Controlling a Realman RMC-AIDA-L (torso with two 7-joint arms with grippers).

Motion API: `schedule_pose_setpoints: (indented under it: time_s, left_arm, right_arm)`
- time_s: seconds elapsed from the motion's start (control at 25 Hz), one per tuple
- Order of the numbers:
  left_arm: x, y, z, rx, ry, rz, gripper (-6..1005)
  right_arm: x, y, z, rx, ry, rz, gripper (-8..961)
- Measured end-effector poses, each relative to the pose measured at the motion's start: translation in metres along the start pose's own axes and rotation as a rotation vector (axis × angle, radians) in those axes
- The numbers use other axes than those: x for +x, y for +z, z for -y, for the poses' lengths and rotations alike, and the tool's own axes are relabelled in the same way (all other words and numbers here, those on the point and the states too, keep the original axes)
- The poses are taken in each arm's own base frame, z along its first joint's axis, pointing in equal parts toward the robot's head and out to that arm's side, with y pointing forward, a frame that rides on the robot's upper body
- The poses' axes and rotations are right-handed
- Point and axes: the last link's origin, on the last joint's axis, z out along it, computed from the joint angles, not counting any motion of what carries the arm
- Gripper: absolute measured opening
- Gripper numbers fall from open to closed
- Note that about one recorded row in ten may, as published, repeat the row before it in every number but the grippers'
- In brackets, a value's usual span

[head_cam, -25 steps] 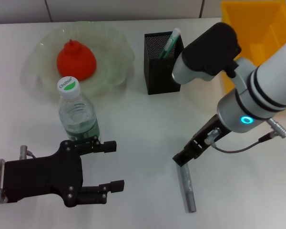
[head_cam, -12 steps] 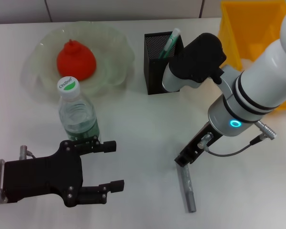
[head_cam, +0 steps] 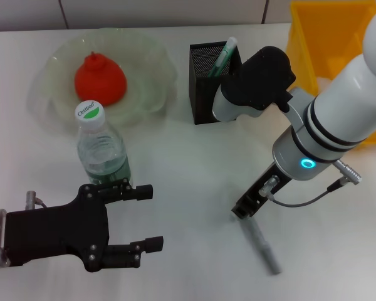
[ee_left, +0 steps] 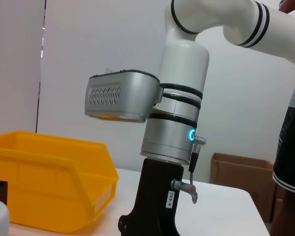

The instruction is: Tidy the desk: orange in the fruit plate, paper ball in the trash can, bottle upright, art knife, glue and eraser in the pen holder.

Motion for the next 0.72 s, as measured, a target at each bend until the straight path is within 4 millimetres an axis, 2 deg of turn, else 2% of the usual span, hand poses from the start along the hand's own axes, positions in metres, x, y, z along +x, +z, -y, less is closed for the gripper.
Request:
schedule_pose_setpoints:
  time_s: [0.16,0.24,0.48,0.72]
  left_arm:
    - [0.000,0.000,0.000,-0.001,0.000,0.000,800]
    - [0.000,0.000,0.000,-0.001,0.001,0.000,800]
    - [0.001,0.000,0.000,-0.002,0.001,-0.002,800]
    - [0.001,0.000,0.000,-0.004,0.001,-0.003,800]
  right_arm:
    - [0.001,0.002,0.001,-0.006,0.007,-0.012,379]
    - [0.001,0.002,0.001,-0.006,0.006,-0.013,228]
    - [0.002,0.003,-0.004,-0.006,-0.021,-0.009,176]
    - [0.000,-0.014,-0.001,-0.004,-0.018,0.074,132]
